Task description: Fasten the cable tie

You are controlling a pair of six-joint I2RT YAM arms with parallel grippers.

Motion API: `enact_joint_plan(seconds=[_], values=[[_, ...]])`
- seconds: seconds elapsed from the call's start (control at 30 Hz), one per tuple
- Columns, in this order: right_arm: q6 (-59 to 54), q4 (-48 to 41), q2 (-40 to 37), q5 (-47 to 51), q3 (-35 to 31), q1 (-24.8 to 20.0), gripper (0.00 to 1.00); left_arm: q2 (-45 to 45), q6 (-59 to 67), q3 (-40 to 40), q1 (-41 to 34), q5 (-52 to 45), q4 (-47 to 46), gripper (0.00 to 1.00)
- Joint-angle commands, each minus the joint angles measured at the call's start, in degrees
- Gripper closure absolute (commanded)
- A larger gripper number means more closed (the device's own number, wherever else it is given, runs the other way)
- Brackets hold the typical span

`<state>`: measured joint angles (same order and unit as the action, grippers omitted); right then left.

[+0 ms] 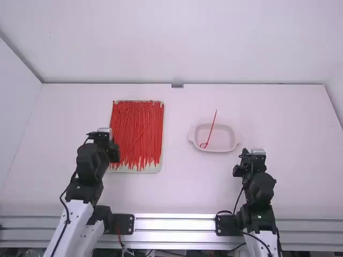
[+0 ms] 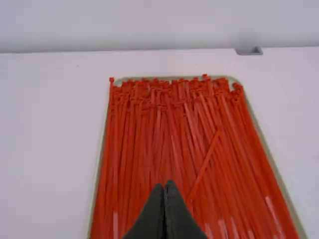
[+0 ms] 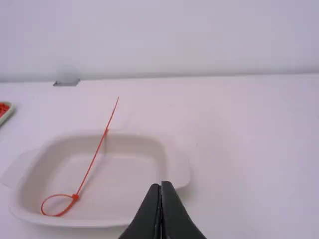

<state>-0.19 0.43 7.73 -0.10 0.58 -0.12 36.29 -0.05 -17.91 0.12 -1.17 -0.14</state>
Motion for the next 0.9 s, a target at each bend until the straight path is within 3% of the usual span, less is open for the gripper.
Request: enact_joint_plan(seconds=[0.0, 0.53, 0.87], values=[[0.2, -0.4, -2.0, 0.1, -0.6, 0.1, 1.00, -3.0, 0.1, 2.8, -0.1, 1.2, 0.1, 1.00], [0.2, -0.4, -7.7, 0.1, -0.6, 0.1, 1.00, -18.3, 0.1, 17.9, -0.1, 1.2, 0.1, 1.00], [0.2, -0.4, -7.7, 0.1, -0.6, 0.1, 1.00, -26.4, 0.1, 17.9, -0.1, 1.2, 0.1, 1.00]])
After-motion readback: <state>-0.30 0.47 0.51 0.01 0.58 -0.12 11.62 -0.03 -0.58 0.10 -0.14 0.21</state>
